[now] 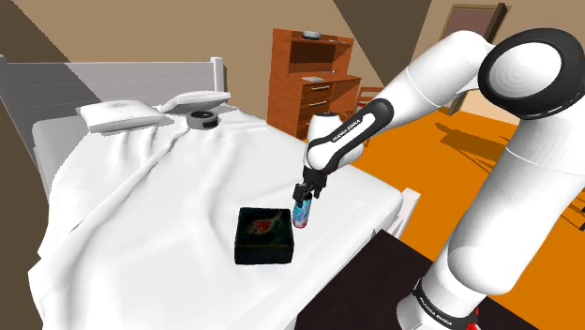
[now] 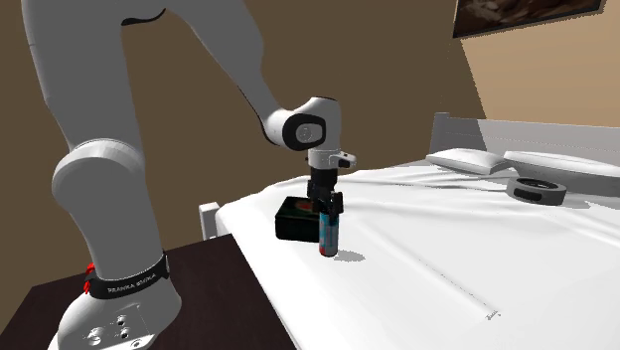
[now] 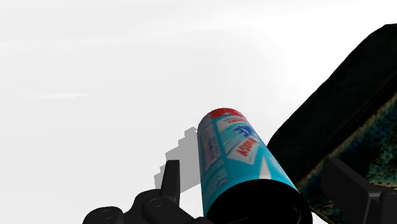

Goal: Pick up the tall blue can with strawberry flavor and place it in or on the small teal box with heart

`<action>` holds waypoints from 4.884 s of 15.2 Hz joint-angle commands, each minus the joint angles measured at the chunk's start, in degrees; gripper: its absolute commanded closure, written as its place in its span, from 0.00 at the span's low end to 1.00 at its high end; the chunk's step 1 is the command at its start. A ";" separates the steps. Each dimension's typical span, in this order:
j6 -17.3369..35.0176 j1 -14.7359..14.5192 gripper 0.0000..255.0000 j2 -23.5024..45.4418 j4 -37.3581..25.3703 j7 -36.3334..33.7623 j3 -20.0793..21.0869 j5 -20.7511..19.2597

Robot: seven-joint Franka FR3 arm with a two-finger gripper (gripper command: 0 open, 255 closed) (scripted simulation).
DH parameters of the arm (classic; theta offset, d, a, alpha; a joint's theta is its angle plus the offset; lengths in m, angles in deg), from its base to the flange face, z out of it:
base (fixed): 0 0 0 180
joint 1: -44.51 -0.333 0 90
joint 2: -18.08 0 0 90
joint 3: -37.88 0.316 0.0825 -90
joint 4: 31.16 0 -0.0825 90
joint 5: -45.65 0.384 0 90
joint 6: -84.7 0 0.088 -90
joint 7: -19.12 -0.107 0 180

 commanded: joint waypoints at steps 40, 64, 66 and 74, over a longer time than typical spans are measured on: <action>-18.37 0.11 1.00 -12.33 -6.07 -0.33 -0.01 -0.54; -31.96 -6.33 0.00 -12.39 -19.74 -15.32 9.52 1.27; -27.26 -6.58 0.00 -10.36 -18.08 -10.18 9.24 0.17; -8.82 -6.94 0.00 1.14 -15.60 9.23 8.71 -4.37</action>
